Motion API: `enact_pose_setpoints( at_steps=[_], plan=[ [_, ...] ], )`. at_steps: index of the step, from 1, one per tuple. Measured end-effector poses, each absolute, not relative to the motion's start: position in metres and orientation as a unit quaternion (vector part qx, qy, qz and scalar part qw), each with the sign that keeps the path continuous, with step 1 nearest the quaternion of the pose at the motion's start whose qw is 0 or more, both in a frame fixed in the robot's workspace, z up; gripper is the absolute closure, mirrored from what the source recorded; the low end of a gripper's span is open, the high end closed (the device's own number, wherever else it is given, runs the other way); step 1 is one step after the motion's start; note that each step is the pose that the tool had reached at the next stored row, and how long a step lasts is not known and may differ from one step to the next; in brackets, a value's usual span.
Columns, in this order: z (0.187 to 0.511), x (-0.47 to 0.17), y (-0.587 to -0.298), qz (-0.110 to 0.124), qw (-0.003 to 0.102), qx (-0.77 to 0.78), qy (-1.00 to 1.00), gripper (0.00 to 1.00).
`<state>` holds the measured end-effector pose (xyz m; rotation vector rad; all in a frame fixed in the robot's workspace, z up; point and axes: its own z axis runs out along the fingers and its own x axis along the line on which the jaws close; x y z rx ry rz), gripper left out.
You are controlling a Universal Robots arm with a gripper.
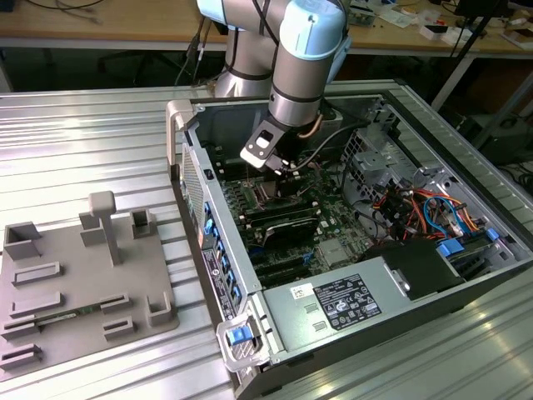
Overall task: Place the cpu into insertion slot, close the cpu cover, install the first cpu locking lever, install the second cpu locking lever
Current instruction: 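Place the cpu into insertion slot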
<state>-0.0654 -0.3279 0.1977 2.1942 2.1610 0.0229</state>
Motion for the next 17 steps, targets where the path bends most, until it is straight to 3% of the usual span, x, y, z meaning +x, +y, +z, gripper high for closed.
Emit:
enact_pose_setpoints(
  at_steps=[17],
  plan=[
    [0.1977, -0.0638, -0.3279, 0.008, 0.031, 0.712, 0.701, 0.44]
  ],
)
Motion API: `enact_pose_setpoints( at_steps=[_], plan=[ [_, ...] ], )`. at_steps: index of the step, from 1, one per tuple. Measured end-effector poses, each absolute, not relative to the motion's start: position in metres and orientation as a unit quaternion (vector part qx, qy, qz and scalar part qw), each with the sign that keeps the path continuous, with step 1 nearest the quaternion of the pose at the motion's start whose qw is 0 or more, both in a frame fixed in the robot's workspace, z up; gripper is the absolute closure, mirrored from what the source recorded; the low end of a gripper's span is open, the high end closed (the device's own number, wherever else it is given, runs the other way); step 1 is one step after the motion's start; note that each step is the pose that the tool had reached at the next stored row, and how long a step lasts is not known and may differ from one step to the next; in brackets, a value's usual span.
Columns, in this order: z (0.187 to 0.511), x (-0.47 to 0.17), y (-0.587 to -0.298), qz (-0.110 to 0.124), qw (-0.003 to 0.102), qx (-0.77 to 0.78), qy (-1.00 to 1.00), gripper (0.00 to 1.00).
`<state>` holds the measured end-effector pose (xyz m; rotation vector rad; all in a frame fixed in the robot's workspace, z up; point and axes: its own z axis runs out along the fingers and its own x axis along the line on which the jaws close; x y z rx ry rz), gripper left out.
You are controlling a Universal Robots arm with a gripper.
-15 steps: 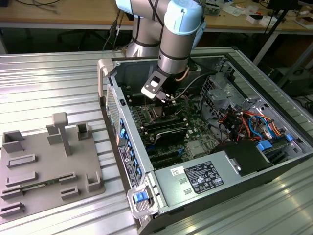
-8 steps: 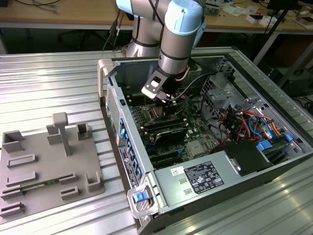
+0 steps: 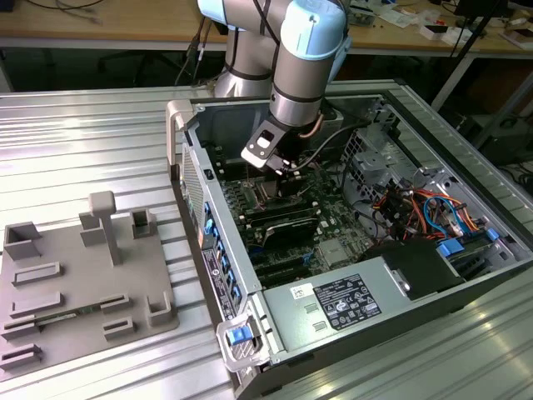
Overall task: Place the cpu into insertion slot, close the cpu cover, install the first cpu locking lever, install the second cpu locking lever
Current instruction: 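Place the cpu into insertion slot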
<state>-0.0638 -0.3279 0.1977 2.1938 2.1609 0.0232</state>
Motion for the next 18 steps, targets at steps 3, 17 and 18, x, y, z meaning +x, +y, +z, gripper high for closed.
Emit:
enact_pose_setpoints(
  at_steps=[3, 17, 18],
  plan=[
    [0.1977, -0.0639, -0.3279, 0.007, 0.031, 0.712, 0.701, 0.38],
    [0.1980, -0.0626, -0.3279, 0.007, 0.031, 0.716, 0.698, 0.45],
    [0.1980, -0.0626, -0.3279, 0.007, 0.031, 0.716, 0.698, 0.45]
  ],
)
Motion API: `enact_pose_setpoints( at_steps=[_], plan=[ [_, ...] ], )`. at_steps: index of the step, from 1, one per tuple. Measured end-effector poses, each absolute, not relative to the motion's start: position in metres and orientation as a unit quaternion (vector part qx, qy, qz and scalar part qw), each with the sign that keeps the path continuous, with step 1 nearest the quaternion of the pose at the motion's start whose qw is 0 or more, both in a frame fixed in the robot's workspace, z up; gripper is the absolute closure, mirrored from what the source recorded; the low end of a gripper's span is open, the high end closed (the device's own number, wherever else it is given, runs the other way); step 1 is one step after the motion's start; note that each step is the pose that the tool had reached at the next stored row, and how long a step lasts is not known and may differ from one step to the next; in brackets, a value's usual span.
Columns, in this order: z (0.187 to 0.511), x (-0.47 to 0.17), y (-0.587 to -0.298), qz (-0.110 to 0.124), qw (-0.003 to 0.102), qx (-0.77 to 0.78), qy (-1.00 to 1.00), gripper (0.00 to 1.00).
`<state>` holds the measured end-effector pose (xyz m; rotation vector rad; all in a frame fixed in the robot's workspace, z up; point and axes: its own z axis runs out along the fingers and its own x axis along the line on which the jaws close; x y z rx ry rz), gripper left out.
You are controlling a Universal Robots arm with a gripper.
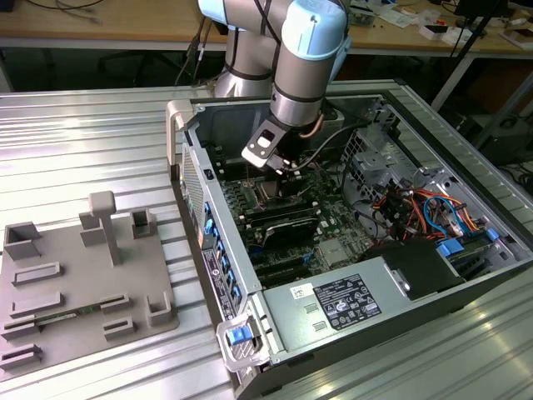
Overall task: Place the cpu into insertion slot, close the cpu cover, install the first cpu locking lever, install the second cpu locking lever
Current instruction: 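Place the cpu into insertion slot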
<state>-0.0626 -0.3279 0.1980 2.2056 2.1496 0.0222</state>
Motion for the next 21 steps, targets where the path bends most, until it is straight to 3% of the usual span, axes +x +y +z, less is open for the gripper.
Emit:
enact_pose_setpoints(
  at_steps=[3, 4, 21],
  plan=[
    [0.1980, -0.0625, -0.3279, 0.007, 0.031, 0.716, 0.698, 0.44],
    [0.1980, -0.0625, -0.3279, 0.007, 0.031, 0.716, 0.698, 0.37],
    [0.2057, -0.0709, -0.3301, 0.012, 0.026, 0.712, 0.702, 0.37]
  ],
)
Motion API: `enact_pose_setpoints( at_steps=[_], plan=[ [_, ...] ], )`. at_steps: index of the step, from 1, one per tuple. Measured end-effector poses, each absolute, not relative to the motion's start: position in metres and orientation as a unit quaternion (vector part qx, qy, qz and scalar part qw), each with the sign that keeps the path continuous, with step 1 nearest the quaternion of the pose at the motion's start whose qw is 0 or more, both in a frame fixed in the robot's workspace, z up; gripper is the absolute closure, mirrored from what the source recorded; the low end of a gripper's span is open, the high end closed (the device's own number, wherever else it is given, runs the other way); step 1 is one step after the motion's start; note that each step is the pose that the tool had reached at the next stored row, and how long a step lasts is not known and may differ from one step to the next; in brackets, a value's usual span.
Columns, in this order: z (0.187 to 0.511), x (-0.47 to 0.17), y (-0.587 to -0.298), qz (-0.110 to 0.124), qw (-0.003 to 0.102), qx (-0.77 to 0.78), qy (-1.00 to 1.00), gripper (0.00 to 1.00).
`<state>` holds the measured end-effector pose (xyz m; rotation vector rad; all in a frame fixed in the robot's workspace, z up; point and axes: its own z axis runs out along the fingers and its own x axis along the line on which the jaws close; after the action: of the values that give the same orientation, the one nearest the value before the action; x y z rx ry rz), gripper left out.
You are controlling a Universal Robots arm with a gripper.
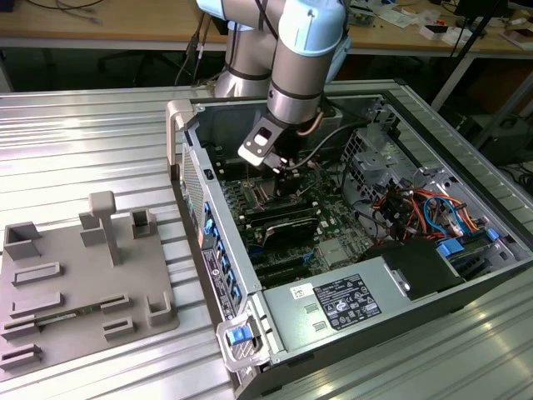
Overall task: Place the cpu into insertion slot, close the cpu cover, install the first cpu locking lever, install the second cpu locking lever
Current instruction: 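Place the cpu into insertion slot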
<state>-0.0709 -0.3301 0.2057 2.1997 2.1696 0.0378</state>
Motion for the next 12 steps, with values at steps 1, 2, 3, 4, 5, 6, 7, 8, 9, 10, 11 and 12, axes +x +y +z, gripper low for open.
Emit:
enact_pose_setpoints(
  at_steps=[1, 2, 3, 4, 5, 6, 7, 8, 9, 10, 11, 12],
  plan=[
    [0.2055, -0.0710, -0.3302, 0.012, 0.026, 0.711, 0.703, 0.37],
    [0.2054, -0.0710, -0.3302, 0.012, 0.026, 0.710, 0.703, 0.37],
    [0.2053, -0.0711, -0.3302, 0.012, 0.026, 0.710, 0.703, 0.37],
    [0.2052, -0.0711, -0.3302, 0.012, 0.026, 0.710, 0.703, 0.37],
    [0.2052, -0.0711, -0.3302, 0.012, 0.026, 0.710, 0.703, 0.37],
    [0.2052, -0.0711, -0.3302, 0.012, 0.026, 0.710, 0.703, 0.39],
    [0.2052, -0.0711, -0.3302, 0.012, 0.026, 0.710, 0.703, 0.45],
    [0.2053, -0.0711, -0.3303, 0.012, 0.026, 0.710, 0.703, 0.52],
    [0.2053, -0.0711, -0.3303, 0.012, 0.026, 0.710, 0.703, 0.56],
    [0.2052, -0.0711, -0.3303, 0.012, 0.026, 0.710, 0.703, 0.56],
    [0.2051, -0.0711, -0.3302, 0.012, 0.026, 0.710, 0.703, 0.56],
    [0.2051, -0.0711, -0.3302, 0.012, 0.026, 0.710, 0.703, 0.62]
  ],
)
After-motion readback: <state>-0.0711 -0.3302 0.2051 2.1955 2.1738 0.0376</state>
